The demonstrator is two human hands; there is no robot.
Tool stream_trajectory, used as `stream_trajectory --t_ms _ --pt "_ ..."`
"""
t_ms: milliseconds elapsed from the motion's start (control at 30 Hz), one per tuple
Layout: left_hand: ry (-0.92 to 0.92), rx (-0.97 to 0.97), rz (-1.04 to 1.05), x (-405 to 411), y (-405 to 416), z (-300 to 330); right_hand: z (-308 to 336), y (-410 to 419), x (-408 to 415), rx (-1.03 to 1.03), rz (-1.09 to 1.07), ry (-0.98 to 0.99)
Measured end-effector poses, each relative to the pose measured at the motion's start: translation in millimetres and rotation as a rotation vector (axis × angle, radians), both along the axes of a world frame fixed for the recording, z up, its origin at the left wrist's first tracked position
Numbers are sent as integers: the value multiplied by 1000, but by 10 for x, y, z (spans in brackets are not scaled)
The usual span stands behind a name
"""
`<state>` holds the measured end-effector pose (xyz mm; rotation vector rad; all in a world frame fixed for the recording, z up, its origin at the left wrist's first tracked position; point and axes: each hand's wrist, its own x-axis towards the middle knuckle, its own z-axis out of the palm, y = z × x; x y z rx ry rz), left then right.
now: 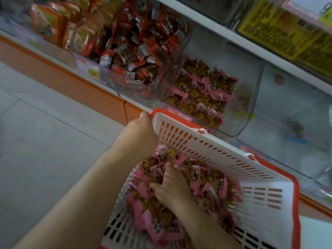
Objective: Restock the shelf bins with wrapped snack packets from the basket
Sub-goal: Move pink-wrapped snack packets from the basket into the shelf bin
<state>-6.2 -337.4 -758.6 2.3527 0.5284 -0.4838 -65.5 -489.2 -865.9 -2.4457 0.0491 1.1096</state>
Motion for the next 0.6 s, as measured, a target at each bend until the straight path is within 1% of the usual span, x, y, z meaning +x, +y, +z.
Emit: stream_trajectory --t_ms 67,167,267,333,367,400,467,500,533,600 --pt "30 -16 10 4 -23 41 -100 15 -64 3 -53 -33" --pt "63 -46 30 20 -36 77 -112 10 -51 21 -63 -33" --pt "68 -22 59 47 -28 77 -29 -11 8 79 -106 -80" --pt "46 18 116 49 -29 98 106 -65 67 133 -161 -97" --pt "6 52 149 44 -27 119 201 -105 98 169 -194 -96" --pt "-71 96 168 38 -27 148 328 -149 131 212 -241 -93" --pt "-285 112 157 7 -56 214 632 -273 187 307 -345 -81" --pt "-358 64 132 -10 -85 235 795 -347 212 349 -377 -97" --pt "-378 -5 92 -25 -128 245 937 -427 236 385 -401 -132" --pt "-280 -195 -15 -65 -236 248 1182 -590 292 444 -430 -231"
